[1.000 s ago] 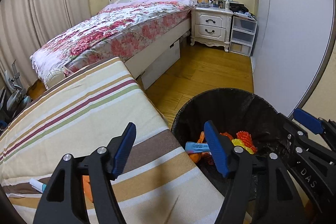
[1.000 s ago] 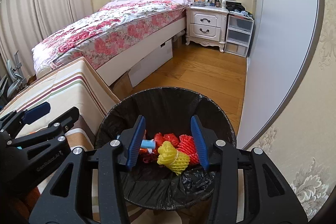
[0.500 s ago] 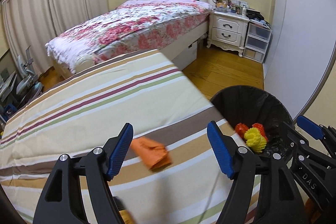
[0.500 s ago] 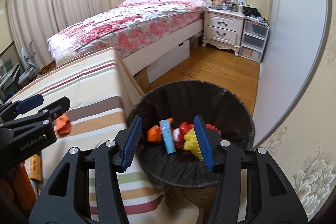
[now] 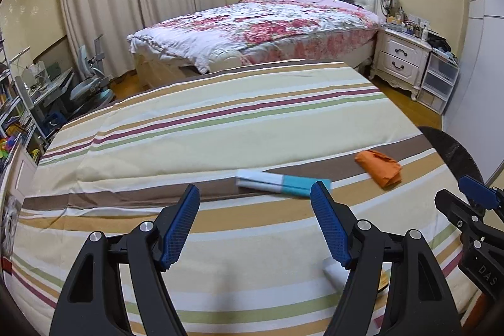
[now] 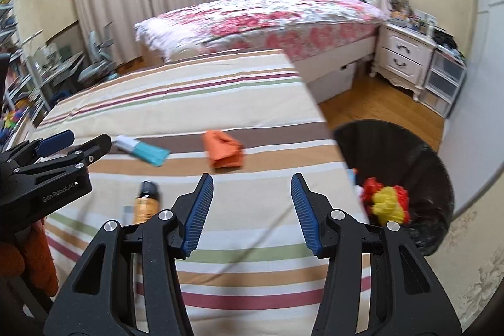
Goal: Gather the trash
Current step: 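Move both open tools back to the trash on the sheet, then grasp the amber bottle with the right tool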
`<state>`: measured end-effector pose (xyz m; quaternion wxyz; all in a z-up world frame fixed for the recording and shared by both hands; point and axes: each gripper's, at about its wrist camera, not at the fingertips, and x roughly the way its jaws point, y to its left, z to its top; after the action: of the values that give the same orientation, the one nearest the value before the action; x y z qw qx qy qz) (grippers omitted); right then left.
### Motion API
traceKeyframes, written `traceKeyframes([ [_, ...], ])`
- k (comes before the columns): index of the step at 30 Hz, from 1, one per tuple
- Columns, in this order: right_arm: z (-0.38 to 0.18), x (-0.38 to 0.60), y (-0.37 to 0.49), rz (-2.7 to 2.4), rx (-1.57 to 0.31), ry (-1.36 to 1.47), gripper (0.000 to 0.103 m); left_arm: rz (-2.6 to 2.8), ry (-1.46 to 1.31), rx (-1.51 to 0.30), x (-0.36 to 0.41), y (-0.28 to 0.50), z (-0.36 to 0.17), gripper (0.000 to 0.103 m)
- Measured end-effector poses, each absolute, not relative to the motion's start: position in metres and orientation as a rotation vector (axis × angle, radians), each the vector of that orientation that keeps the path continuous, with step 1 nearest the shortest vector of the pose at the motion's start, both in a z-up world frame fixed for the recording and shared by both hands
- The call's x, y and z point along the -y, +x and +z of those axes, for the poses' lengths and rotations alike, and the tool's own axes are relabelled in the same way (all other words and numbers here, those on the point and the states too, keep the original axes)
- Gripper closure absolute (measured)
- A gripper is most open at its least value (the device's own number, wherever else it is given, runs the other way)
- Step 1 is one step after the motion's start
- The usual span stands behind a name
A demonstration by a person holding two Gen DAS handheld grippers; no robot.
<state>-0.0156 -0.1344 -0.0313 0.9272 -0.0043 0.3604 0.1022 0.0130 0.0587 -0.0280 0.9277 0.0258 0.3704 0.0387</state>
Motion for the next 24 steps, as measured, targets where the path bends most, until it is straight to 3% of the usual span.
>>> traceKeyframes([
  [14, -0.051, 0.052, -0.021, 0.343, -0.814, -0.142, 0.055, 0.168, -0.044, -0.801, -0.118, -0.007, -0.048, 0.032],
  [15, -0.053, 0.051, -0.019, 0.343, -0.819, -0.147, 0.056, 0.166, -0.047, -0.802, -0.120, -0.009, -0.050, 0.032],
  [19, -0.061, 0.049, -0.017, 0.343, -0.849, -0.160, 0.077, 0.158, -0.059, -0.816, -0.120, -0.009, -0.054, 0.032],
  [24, -0.067, 0.054, -0.016, 0.332, -0.862, -0.167, 0.080, 0.134, -0.061, -0.832, -0.112, -0.008, -0.058, 0.032],
])
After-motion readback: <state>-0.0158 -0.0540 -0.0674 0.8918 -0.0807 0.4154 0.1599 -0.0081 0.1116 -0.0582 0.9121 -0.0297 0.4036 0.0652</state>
